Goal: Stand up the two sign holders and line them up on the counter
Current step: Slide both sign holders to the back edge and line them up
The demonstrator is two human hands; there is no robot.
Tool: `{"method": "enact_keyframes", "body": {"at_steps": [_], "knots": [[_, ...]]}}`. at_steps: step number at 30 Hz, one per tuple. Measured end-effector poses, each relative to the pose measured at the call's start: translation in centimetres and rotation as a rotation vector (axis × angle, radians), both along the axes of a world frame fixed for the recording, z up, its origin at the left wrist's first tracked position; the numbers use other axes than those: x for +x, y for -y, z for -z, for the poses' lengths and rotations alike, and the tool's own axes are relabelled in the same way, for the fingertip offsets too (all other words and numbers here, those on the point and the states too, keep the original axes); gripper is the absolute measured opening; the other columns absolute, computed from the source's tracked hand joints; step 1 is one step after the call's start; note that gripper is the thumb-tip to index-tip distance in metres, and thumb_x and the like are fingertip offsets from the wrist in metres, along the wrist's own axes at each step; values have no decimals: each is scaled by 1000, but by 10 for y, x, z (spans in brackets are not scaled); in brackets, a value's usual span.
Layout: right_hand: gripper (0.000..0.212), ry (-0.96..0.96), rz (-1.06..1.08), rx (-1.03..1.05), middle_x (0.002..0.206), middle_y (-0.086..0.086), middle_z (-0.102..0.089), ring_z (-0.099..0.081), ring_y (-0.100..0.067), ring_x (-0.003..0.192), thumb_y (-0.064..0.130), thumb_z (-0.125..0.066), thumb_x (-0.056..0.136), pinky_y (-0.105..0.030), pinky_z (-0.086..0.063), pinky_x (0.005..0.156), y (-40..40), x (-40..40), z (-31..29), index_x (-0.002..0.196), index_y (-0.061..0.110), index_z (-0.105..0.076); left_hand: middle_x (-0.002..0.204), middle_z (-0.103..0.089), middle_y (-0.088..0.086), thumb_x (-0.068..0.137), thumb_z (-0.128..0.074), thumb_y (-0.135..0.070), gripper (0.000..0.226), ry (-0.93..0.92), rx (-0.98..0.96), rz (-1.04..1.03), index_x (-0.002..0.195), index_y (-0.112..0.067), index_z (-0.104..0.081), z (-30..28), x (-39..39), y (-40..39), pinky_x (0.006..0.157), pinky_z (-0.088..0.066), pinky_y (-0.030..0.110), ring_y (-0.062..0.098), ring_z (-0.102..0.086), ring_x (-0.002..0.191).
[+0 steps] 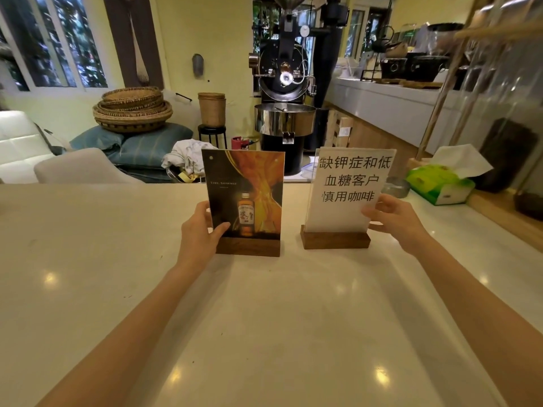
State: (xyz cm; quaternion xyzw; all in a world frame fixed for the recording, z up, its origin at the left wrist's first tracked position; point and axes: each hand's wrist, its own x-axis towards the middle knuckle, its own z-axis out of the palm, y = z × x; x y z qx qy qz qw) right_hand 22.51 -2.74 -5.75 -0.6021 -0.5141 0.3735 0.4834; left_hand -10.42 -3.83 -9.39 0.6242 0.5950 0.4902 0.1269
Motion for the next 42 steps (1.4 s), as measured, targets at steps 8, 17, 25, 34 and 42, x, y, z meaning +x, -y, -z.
{"method": "enact_keyframes", "body": {"at_steps": [8,17,25,34,42], "knots": [[41,24,9,3,116,-6,-58,-54,-28,107,4,-58,84,-51,-47,94,7,18,-2,124,12,-51,105,-65,19,82,-63,-13,42,-20,-26,67,119,-6,-45,-1,19,-23,74,-42,31,20,-54,87],[36,40,148,53,110,-6,-61,-56,-25,104,3,-59,84,-38,-51,78,30,76,-1,118,14,-56,104,-65,19,81,-63,-13,41,-37,-46,204,118,-7,-46,-2,79,-61,73,-40,32,20,-53,86],[33,116,319,82,105,-1,-61,-57,-21,99,2,-58,84,-31,-51,73,49,138,-1,114,16,-57,104,-66,18,80,-64,-13,41,-34,-45,337,117,-8,-47,-3,160,-88,75,-43,32,26,-59,91],[33,197,449,29,108,-3,-61,-57,-20,100,1,-58,84,-38,-50,84,70,211,-5,116,8,-56,105,-64,17,81,-64,-16,42,-58,-61,491,118,-8,-46,-1,277,-110,76,-42,31,19,-53,87],[23,196,621,5,107,-10,-70,-65,-29,95,5,-63,82,-43,-56,82,89,259,-1,104,10,-63,113,-63,18,80,-64,-16,43,-53,-76,598,118,-9,-46,-2,355,-124,81,-41,33,32,-58,103]]}}
